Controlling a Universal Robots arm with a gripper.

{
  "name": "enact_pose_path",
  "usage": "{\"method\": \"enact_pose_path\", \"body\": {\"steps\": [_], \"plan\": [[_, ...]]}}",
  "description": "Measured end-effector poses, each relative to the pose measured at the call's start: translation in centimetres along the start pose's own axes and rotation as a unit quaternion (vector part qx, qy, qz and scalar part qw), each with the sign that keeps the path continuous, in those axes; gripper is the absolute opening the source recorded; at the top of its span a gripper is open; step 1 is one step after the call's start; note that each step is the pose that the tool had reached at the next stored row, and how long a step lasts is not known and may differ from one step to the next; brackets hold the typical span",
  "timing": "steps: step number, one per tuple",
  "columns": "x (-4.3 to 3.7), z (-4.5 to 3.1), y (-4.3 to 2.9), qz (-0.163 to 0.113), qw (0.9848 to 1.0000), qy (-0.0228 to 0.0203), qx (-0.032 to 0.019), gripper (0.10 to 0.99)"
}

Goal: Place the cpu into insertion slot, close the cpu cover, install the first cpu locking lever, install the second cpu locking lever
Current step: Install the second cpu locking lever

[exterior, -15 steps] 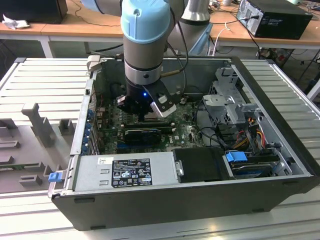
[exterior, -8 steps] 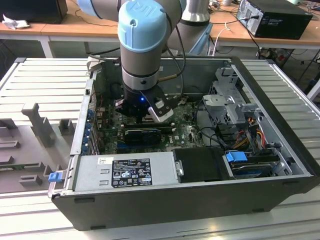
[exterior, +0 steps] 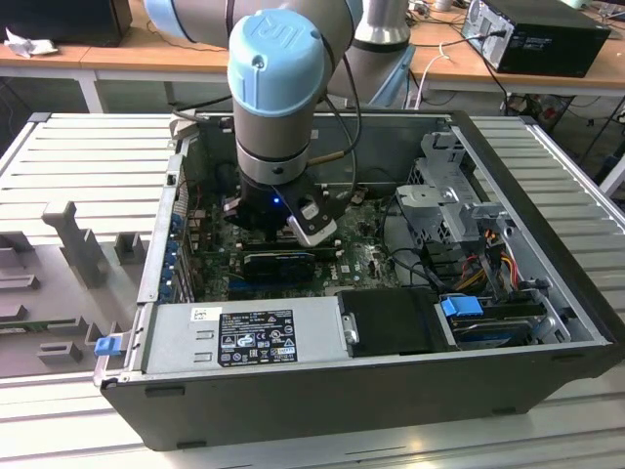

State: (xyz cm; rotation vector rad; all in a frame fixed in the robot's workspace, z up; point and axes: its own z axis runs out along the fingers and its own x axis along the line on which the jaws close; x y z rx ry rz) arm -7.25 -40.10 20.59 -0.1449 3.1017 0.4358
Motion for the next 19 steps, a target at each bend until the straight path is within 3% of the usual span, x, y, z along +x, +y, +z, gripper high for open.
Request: {"method": "enact_pose_path", "body": {"steps": [10, 13, 19], "plan": [[0.16, 0.84, -0.25, 0.000, 0.9998, -0.0017, -0.0186, 0.106], [0.16, 1.06, -0.29, 0.000, 0.9996, -0.0025, -0.0265, 0.106], [0.28, 0.83, -0.23, 0.000, 0.9996, -0.0026, -0.0278, 0.106]]}}
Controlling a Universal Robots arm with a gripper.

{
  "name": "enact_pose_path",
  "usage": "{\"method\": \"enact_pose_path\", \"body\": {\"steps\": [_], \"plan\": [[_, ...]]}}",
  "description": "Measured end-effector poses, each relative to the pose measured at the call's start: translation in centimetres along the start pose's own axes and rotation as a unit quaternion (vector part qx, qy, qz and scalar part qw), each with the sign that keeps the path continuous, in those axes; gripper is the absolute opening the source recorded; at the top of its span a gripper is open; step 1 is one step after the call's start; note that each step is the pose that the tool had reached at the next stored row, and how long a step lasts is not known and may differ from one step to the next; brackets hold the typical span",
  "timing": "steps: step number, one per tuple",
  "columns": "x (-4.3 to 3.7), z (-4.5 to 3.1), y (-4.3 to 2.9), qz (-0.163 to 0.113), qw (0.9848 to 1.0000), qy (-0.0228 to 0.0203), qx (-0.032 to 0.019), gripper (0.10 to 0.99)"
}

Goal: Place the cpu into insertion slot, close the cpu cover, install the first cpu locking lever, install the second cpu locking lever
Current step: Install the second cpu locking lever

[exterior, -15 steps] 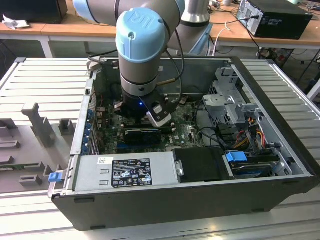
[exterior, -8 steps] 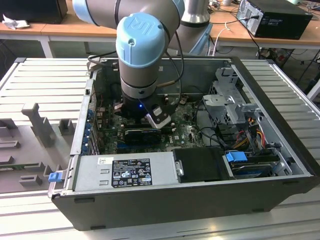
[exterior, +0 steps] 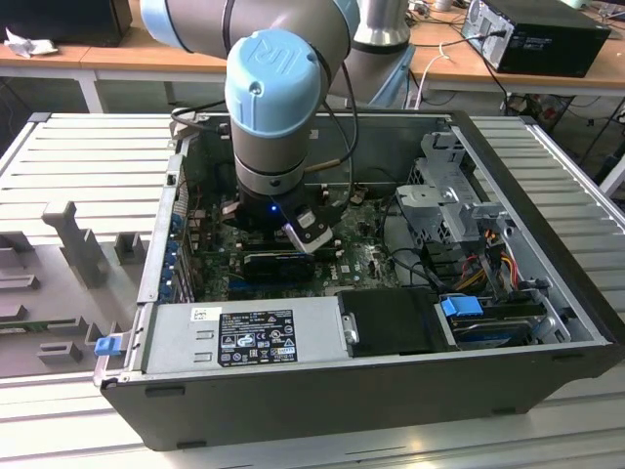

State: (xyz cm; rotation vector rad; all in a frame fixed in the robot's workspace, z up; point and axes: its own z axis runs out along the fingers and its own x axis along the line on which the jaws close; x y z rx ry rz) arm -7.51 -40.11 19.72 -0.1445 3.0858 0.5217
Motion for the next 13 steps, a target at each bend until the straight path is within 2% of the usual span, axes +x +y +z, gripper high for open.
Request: {"method": "enact_pose_path", "body": {"steps": [10, 13], "plan": [[-0.05, -1.92, 0.70, 0.000, 1.0000, 0.0002, 0.0011, 0.106], [-0.08, -2.99, 1.08, 0.000, 1.0000, 0.0002, 0.0013, 0.106]]}}
